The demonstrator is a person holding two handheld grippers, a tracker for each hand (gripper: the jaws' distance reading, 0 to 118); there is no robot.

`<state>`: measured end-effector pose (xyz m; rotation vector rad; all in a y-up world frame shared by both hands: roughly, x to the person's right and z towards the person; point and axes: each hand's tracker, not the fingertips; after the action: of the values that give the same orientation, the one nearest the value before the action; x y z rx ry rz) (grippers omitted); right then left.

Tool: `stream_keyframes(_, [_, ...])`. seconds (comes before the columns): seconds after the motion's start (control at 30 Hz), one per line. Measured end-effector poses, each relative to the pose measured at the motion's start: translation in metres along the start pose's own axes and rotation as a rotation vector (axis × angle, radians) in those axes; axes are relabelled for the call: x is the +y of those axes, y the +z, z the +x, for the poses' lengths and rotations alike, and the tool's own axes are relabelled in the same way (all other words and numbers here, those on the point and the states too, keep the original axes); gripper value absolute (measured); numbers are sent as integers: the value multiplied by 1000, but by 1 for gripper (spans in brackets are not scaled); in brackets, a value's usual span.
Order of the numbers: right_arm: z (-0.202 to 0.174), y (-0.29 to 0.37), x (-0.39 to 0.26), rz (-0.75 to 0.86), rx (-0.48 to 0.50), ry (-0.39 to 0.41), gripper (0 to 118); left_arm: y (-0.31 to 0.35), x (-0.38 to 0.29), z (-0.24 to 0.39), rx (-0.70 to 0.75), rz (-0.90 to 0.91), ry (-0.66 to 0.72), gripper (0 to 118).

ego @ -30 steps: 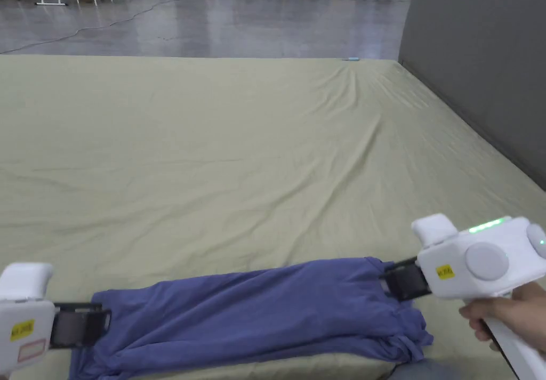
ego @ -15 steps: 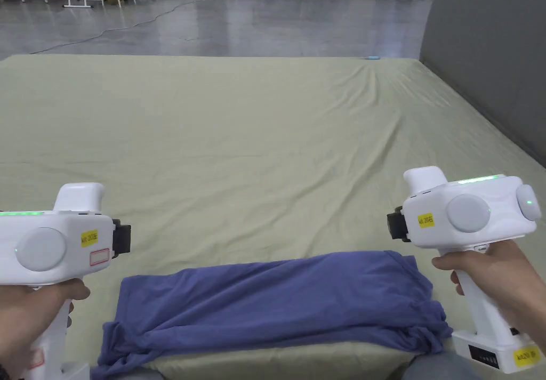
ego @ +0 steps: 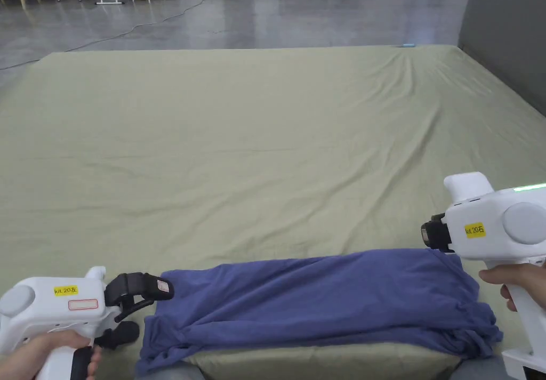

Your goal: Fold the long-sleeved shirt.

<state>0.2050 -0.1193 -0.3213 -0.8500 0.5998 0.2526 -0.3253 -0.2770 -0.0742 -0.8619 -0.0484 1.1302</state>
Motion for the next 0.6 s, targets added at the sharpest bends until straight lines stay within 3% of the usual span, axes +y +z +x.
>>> stream_keyframes(0.07, [-5,-1,-2,-7,3,7,0,-5,5,0,-68,9,-9,118])
stream_keyframes(0.13, [-3,-3,2,-17,12,5,0,-12,-1,5,-150,-12,94,118])
stream_keyframes(0.2, [-4,-5,1,-22,18,3,0,-30,0,4,-219,-42,113,118])
stream_keyframes(0.33, [-3,-5,2,-31,19,-7,0,-68,4,22,-198,-68,32,118])
stream_keyframes(0.4, [1,-8,3,-35,17,-11,0,-53,-17,54,-174,-87,10,115])
stream_keyframes(0.43, [2,-8,3,-35,14,-12,0,-51,-17,57,-165,-97,-5,93])
stream_keyframes(0.5, [4,-4,3,-37,4,-14,0,-40,-18,65,-19,-71,-99,0])
stream_keyframes(0.57, [4,-3,2,-38,3,-15,0,-51,0,36,147,-49,-94,0])
stream_keyframes(0.6, [5,-3,1,-40,5,-18,0,-48,3,32,92,-67,-91,0])
